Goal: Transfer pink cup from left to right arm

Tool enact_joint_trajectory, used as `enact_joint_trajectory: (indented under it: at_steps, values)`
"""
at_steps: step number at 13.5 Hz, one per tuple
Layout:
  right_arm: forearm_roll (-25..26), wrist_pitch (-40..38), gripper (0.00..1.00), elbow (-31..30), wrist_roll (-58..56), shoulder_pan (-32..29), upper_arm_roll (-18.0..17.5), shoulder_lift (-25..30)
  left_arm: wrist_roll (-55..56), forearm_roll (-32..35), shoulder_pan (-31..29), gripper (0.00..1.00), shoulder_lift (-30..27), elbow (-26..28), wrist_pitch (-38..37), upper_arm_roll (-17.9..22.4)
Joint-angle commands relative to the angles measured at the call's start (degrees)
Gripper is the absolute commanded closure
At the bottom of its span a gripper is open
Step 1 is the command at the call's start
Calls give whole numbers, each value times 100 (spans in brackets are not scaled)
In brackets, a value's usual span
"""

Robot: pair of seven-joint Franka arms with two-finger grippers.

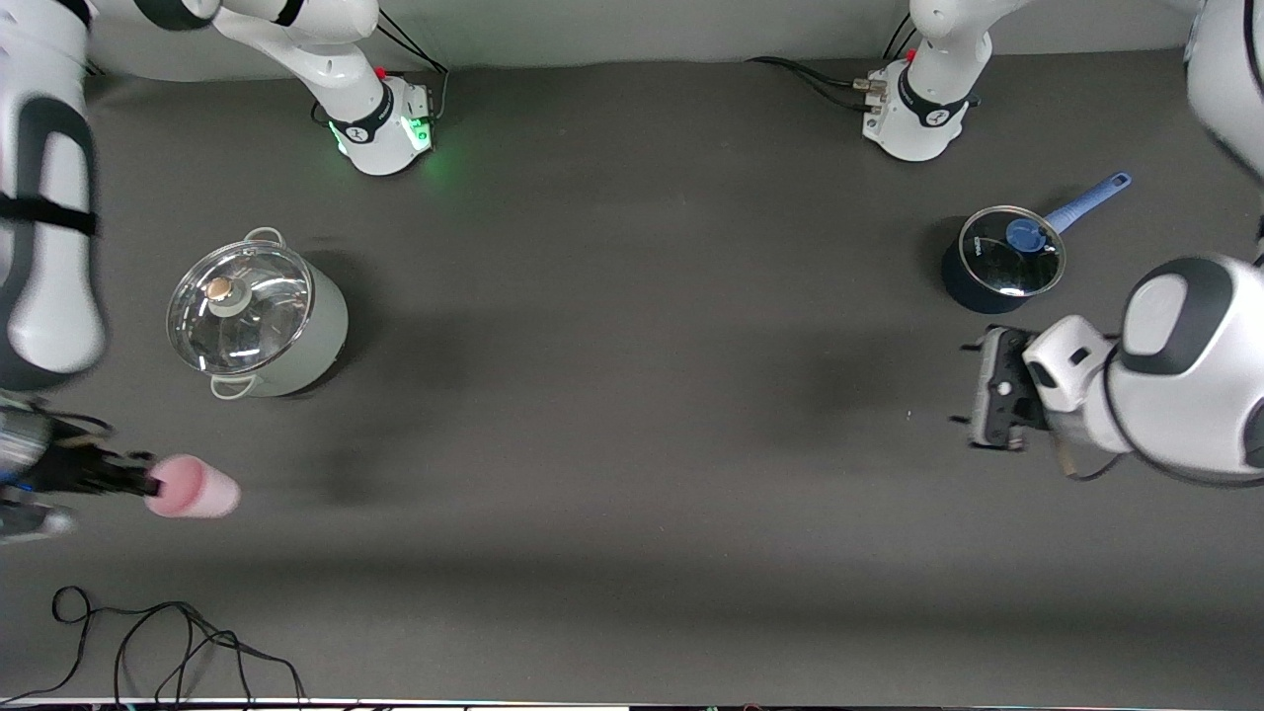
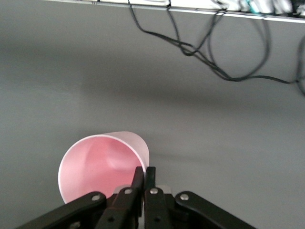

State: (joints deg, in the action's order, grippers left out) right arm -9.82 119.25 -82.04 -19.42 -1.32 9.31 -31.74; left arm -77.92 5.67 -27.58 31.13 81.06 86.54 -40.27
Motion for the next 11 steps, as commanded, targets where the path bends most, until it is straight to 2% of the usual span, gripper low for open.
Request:
enact_joint_trajectory:
  at_steps: [1, 3, 6, 11]
  values:
    - [-134, 449, 100, 48, -132, 97, 36, -463, 968, 180, 60, 0, -712, -185, -556, 413]
    - [-134, 634, 100, 48, -132, 141, 36, -657, 1741, 189, 69, 0, -1054, -467, -778, 616]
    - [-134, 661, 100, 30, -446, 115, 36, -798, 3514, 547, 147, 0, -1538, -459, -979, 617]
    - [-134, 740, 100, -40, -949, 18, 36, -1026, 6522, 559, 367, 0, -1671, -564, -1366, 555]
